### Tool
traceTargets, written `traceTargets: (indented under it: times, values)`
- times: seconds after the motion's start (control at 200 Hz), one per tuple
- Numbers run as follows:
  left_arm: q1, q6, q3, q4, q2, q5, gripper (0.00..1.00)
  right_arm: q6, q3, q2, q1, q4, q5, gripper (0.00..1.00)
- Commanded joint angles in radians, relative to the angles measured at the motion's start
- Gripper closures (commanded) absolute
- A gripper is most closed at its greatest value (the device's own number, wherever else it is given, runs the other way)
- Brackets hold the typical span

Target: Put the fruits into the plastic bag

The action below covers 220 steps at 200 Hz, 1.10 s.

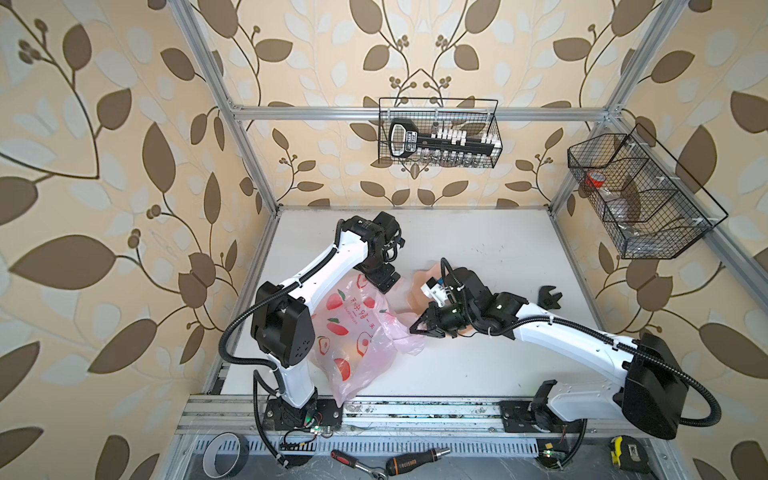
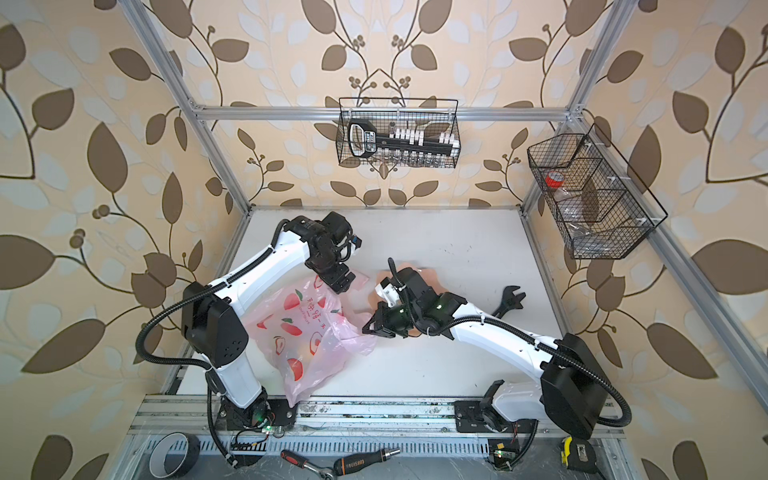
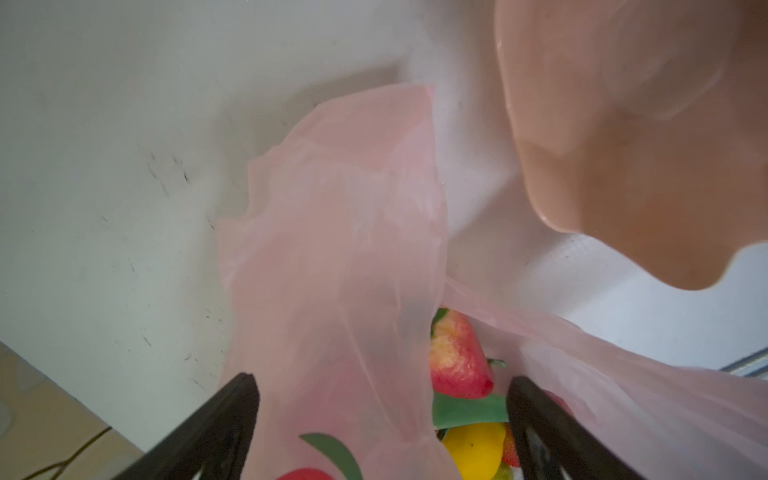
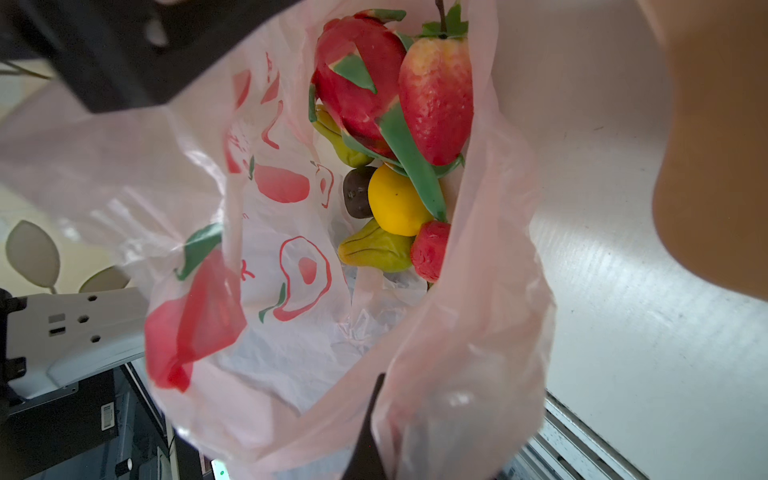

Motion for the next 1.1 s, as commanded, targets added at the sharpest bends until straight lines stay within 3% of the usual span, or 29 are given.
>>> traceTargets:
  times: [0.0,0.07,0.21,0.245,0.355,0.525,0.72,1.095]
  values:
    - [-0.002,0.001,-0.022,0.001,0.025,-0.171,0.15,-0.029,0.052,-0.002,0.006,-0.028,-0.004,0.97]
    - [0.0,-0.012,-0.022,0.017,0.03,-0.214,0.34,-0.037,0.063,0.0,0.006,-0.029,-0.009,0.97]
    - [0.008,-0.007,-0.005,0.041,0.021,-0.285,0.82,-0.047,0.097,0.006,-0.004,-0.029,-0.018,0.98]
    - [0.021,-0.016,0.009,0.034,0.014,-0.292,1.0,-0.047,0.109,0.005,-0.009,-0.024,-0.019,0.99]
    - [0.081,-0.054,0.065,0.03,-0.056,-0.282,1.0,-0.058,0.151,0.005,-0.029,-0.024,-0.018,1.0]
    - [0.171,-0.112,0.154,0.078,-0.207,-0.171,1.0,-0.073,0.239,0.016,-0.07,0.005,-0.016,1.0]
    - [0.23,-0.159,0.255,0.076,-0.277,-0.086,1.0,-0.121,0.401,0.092,-0.112,0.037,-0.044,1.0]
    - [0.266,-0.236,0.345,0.133,-0.295,-0.115,1.0,-0.143,0.709,0.27,-0.238,0.13,-0.059,1.0]
